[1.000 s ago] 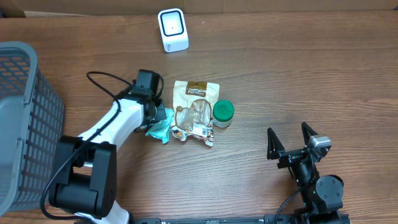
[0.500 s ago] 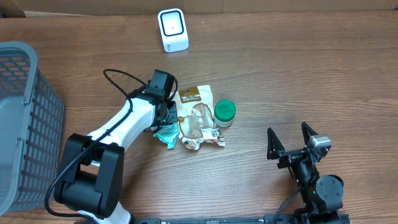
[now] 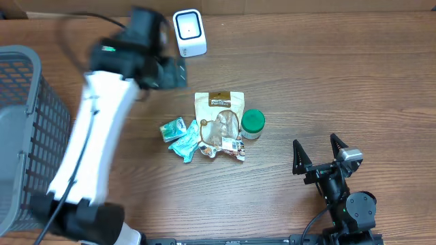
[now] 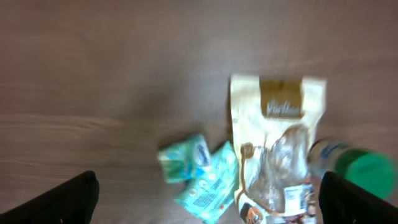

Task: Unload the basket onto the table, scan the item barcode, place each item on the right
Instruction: 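Carry the tissue pack out and place it beside the snack bag, then move the left gripper back into the basket to the orange pack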

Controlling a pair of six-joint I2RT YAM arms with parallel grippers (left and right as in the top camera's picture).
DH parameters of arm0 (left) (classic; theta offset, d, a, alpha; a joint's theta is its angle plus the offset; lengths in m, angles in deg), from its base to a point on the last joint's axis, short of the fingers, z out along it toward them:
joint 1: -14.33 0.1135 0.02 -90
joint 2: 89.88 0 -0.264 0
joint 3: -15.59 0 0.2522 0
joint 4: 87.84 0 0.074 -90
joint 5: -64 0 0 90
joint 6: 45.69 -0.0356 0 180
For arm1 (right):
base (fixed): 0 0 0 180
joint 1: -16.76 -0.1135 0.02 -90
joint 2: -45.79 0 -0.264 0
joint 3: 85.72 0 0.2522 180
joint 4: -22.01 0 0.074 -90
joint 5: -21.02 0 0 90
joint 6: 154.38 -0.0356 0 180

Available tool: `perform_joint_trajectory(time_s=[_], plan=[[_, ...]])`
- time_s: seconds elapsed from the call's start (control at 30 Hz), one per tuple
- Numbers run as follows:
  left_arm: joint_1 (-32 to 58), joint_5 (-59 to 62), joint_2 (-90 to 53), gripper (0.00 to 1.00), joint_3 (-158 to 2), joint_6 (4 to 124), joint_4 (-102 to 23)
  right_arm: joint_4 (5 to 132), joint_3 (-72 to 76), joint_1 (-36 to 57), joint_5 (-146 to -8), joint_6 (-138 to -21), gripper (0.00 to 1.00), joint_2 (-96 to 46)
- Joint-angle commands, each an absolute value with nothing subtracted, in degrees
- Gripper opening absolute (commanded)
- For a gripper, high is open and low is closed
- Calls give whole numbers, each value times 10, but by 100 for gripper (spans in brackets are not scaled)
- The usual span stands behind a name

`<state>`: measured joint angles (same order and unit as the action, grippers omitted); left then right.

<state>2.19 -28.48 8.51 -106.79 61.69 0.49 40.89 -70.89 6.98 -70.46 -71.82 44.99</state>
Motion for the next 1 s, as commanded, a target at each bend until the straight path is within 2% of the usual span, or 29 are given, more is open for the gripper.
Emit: perform_joint_trajectory(time_s=[0.0,0.1,0.23,0.4,0.57,0.7,0.97], plan=[[65,-296,55,99,-1168,554,62,406,-715,70,-702,-718,100,456],[125,-308,54,100,-1228,547,126,406,-715,70,-702,-718,100,456],[252,-351,48,100,-1258,600,175,406,-715,70,-702,-718,100,456],[431,-345,46,100,-1250,659,173,406,-715,70,-702,-718,100,456],[553,-335,46,100,-1218,678,154,406,-715,70,-702,-718,100,456],[616,-335,46,100,-1170,689,121,406,-715,70,-702,-718,100,456],[677,-368,46,100,-1011,632,45,406,-715,70,-702,-718,100,456]])
